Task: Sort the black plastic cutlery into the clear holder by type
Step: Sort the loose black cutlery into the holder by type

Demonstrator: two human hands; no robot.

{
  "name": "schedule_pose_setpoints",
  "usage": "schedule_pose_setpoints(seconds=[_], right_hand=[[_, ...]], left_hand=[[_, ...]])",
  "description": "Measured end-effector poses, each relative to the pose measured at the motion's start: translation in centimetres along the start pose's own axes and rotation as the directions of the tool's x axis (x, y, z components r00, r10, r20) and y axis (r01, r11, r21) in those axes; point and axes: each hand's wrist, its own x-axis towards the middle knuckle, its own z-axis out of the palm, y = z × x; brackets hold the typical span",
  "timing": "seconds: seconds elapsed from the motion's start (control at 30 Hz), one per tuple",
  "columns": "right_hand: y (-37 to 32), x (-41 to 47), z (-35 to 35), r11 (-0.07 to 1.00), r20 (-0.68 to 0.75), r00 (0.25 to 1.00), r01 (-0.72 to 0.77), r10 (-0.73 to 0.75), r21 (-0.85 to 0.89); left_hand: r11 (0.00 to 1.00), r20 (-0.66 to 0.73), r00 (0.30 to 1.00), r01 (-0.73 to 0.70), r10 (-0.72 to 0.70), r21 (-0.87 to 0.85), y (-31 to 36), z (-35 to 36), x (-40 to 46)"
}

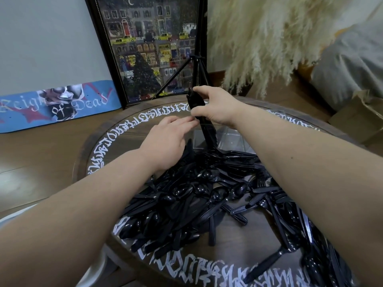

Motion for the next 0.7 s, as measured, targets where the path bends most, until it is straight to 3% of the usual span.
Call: schedule_pose_setpoints(seconds=[0.13,0.37,0.7], right_hand=[[0.4,0.3,0.4,0.997,-0.065,0.997,0.033,-0.038,-0.075],[1.3,1.5,1.2,0.982,-0.371,0.927,-0.012,-0.060,-0.189],[1.4,-0.1,0.4,0.959,-0.279,0.959,-0.029,-0.053,-0.282]], left_hand=[[1.000,-0.002,1.000,-0.005,0.005,-0.005,0.0,0.1,0.1],[1.000,-0.023,1.000,-0.007,0.006,-0.012,0.4,0.2,0.0],[1.000,0.008,1.000,0.016,-0.016,-0.007,0.6,0.1,-0.3]])
